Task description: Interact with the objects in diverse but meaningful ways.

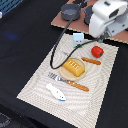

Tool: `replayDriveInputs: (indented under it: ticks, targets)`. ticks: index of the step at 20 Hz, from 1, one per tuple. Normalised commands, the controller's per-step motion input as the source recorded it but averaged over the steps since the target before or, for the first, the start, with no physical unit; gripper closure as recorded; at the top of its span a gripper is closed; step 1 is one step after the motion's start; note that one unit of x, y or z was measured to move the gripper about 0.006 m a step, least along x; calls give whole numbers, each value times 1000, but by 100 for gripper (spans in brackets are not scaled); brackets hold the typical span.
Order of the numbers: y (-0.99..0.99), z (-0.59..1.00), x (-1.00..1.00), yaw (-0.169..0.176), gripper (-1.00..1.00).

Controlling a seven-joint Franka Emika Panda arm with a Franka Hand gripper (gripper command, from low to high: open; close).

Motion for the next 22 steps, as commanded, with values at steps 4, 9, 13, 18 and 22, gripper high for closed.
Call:
replayDriveInputs:
  ticks: [4,9,13,18,22]
  targets:
    - [275,226,-926,48,-100]
    - [51,-75,-969,0,-100]
    - [-81,-293,-990,-44,-100]
    - [-109,-416,-905,-88,-100]
    - [-214,-498,-654,-184,-100]
